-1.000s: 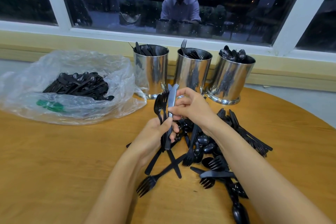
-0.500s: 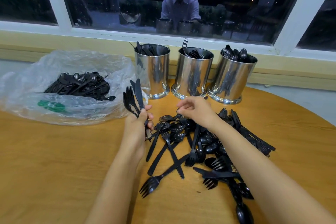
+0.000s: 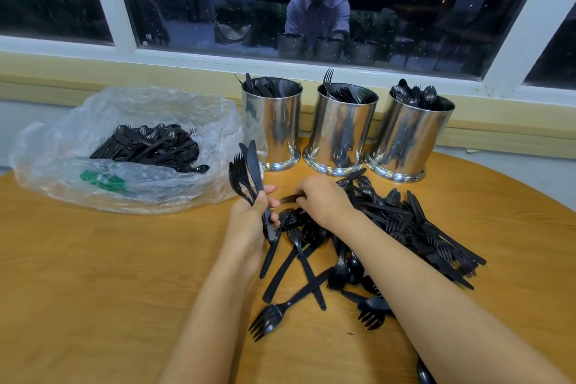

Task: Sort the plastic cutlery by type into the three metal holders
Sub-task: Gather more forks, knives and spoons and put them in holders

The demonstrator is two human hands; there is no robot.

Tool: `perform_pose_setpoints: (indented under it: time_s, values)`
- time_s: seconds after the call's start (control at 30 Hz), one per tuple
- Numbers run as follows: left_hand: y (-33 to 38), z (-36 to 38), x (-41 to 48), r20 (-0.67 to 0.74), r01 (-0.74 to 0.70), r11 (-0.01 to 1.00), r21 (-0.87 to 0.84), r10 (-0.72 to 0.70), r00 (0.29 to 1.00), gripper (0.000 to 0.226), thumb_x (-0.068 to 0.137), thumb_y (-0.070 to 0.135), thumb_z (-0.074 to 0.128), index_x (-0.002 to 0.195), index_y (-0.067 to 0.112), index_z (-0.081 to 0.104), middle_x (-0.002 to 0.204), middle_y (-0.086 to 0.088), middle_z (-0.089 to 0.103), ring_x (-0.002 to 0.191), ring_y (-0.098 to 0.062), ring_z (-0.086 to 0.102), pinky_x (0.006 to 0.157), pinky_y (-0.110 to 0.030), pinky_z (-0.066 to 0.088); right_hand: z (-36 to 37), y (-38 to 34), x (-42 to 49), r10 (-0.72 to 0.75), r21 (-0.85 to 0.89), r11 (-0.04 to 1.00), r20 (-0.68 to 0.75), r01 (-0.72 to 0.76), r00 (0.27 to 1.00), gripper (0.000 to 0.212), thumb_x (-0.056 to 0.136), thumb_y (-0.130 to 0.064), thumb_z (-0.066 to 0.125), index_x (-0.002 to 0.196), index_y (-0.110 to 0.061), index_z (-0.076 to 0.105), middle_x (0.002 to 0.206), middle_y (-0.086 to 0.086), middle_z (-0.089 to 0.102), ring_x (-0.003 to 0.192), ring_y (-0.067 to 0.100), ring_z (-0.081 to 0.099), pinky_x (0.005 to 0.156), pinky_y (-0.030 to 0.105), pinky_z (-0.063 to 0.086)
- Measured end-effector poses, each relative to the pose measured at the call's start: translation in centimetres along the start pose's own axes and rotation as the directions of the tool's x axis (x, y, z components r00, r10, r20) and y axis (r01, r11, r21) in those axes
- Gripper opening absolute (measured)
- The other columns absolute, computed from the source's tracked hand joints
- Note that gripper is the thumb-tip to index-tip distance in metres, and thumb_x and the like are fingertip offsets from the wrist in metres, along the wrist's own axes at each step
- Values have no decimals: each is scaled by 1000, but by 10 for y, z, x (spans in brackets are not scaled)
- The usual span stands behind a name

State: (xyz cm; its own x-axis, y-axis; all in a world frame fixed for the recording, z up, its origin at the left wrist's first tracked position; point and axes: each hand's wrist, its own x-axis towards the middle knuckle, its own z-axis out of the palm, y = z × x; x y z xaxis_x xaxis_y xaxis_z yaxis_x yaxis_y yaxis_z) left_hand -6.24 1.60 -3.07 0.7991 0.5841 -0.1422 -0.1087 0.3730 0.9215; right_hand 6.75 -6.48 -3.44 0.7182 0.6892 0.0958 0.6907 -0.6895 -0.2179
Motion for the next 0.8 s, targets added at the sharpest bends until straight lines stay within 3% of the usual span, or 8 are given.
perform_pose_setpoints:
  time_s: [0.1,0.2,0.3,0.43,0.5,0.63,0.73,0.8]
  values:
    - [1,-1,0,32,34,998,-58,-32,999,26,106,14,37,103,12,62,70,1,53,56,-10,45,60,-26,42,-11,0,5,94,298,955,-287,-4,953,19,96,-13,56,109,-13,69,96,0,67,87,17,62,79,31,52]
    - [2,-2,0,50,74,990,-122,-68,996,26,106,13,38,102,10,64,75,-2,62,63,-12,55,66,-28,49,-43,0,3,237,641,758,-444,120,864,11,95,-10,58,104,-11,66,88,-3,64,73,7,59,71,22,51]
    - [3,-2,0,103,116,980,-163,-100,990,27,105,11,38,104,8,64,84,-5,73,74,-14,68,74,-29,57,-72,4,-10,315,826,539,-379,165,870,7,97,-13,56,95,-13,63,77,-1,61,64,5,56,60,17,48]
    - [1,1,-3,190,131,988,-87,-113,975,26,105,11,39,111,6,63,76,-2,70,64,-11,63,68,-27,53,-86,6,-30,128,947,321,-48,4,991,13,93,-9,62,105,-8,63,77,-1,64,64,7,57,60,17,49]
    - [-2,4,-6,237,133,991,-4,-129,963,26,105,13,40,111,7,64,76,-1,68,62,-11,61,68,-28,50,-84,2,-39,36,934,353,38,-48,999,10,91,-9,64,100,-10,64,75,-2,65,65,7,59,61,18,50]
    - [-2,12,-12,314,172,982,72,-186,931,21,104,12,44,110,6,64,80,-5,71,63,-13,64,68,-29,55,-71,-9,-44,25,862,506,-17,2,1000,8,89,-14,68,84,-18,65,79,-2,62,68,8,54,60,19,46]
    - [0,14,-15,363,206,976,76,-220,906,20,102,6,45,112,2,62,75,-7,66,59,-15,60,62,-26,54,-64,-12,-42,69,784,619,-115,47,991,14,86,-18,73,78,-25,64,96,-8,56,82,10,51,76,22,44]
    - [0,13,-15,394,215,973,88,-232,889,22,102,7,45,116,1,60,71,-5,61,56,-14,54,61,-27,50,-61,-14,-42,78,776,628,-135,57,988,10,86,-15,72,82,-19,65,109,0,56,94,13,54,86,20,44]
